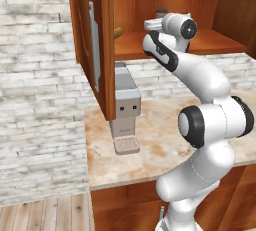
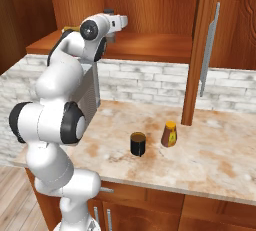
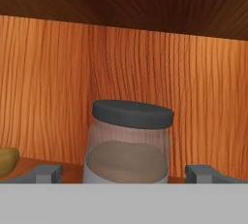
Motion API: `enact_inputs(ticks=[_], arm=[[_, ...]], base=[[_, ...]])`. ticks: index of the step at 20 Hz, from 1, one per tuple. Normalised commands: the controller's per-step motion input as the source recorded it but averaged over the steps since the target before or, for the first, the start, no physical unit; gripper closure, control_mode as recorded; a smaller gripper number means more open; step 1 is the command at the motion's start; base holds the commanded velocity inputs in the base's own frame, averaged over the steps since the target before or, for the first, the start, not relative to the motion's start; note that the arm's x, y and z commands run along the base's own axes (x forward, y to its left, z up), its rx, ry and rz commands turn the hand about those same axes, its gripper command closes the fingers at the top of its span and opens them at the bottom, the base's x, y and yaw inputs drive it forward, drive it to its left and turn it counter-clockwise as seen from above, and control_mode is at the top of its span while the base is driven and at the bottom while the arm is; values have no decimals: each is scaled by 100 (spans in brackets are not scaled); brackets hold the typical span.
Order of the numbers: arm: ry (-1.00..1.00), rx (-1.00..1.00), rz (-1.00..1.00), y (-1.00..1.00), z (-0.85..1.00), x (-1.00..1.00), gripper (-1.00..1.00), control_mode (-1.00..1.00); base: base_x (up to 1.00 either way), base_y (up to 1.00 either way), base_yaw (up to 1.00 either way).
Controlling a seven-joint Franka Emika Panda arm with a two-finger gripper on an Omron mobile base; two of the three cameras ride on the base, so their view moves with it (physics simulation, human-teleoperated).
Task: Pick the cinnamon and honey bottle from the cabinet and place them next to the mug.
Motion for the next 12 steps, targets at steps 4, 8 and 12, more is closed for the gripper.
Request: enact_inputs(ticks=[4, 8, 12], arm=[[0, 0, 0, 6, 0, 0, 100, -100], [0, 0, 0, 0, 0, 0, 100, -100], [0, 0, 0, 0, 0, -1, 100, -100]], base=[[0, 0, 0], [0, 0, 0], [0, 0, 0]])
